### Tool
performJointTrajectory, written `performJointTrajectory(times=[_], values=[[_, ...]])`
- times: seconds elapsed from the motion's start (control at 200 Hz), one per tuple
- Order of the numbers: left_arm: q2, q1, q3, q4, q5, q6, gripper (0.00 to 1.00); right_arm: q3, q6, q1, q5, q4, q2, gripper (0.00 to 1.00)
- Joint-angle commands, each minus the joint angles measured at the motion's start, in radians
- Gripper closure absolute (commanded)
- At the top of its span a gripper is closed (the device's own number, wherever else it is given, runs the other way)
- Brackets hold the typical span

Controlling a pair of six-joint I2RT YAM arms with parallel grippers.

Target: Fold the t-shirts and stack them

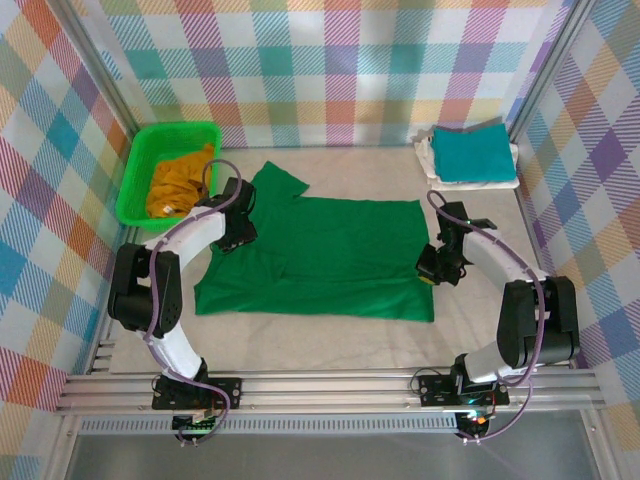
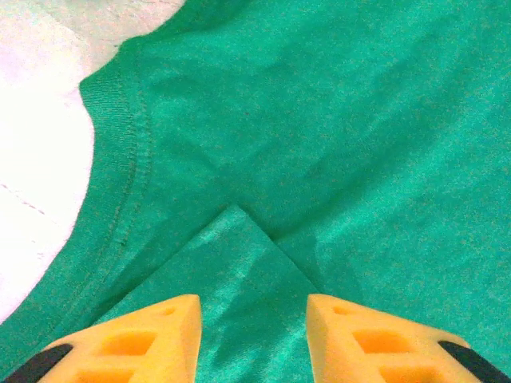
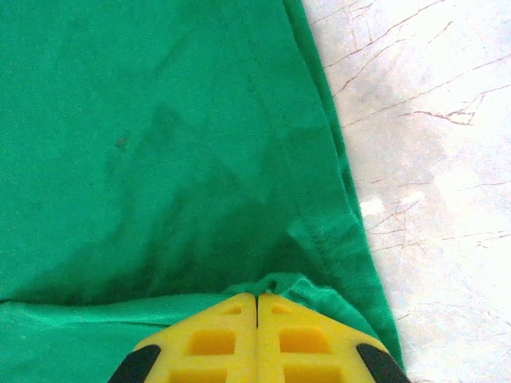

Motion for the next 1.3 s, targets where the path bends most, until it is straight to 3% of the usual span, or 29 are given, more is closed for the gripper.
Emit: performJointTrajectory(times=[0.0, 0.12, 0.195, 0.455, 0.605, 0.725, 0.96, 1.295], values=[[0.033, -0.029, 0.051, -0.052, 0.026, 0.091, 0.57, -0.018, 0.006, -0.005, -0.011, 0.008, 0.022, 1.00], [0.076, -0.067, 0.087, -0.091, -0.011, 0.117, 0.52, -0.033, 0.007, -0.005, -0.028, 0.046, 0.048, 1.00], [0.091, -0.071, 0.084, -0.079, -0.007, 0.111, 0.40, -0.034, 0.003, -0.005, -0.038, 0.058, 0.066, 1.00], [0.201, -0.092, 0.131, -0.054, 0.011, 0.107, 0.39, -0.035, -0.002, -0.005, -0.051, 0.082, 0.083, 1.00], [0.238, -0.092, 0.144, -0.045, -0.015, 0.101, 0.52, -0.043, -0.003, -0.005, -0.052, 0.088, 0.079, 1.00], [0.240, -0.094, 0.153, -0.060, -0.047, 0.098, 0.79, -0.049, -0.005, -0.006, -0.051, 0.092, 0.075, 1.00], [0.203, -0.109, 0.171, -0.114, -0.106, 0.083, 0.99, -0.048, -0.006, -0.005, -0.054, 0.098, 0.079, 1.00], [0.151, -0.125, 0.205, -0.160, -0.139, 0.067, 1.00, -0.041, -0.006, -0.005, -0.056, 0.096, 0.069, 1.00]])
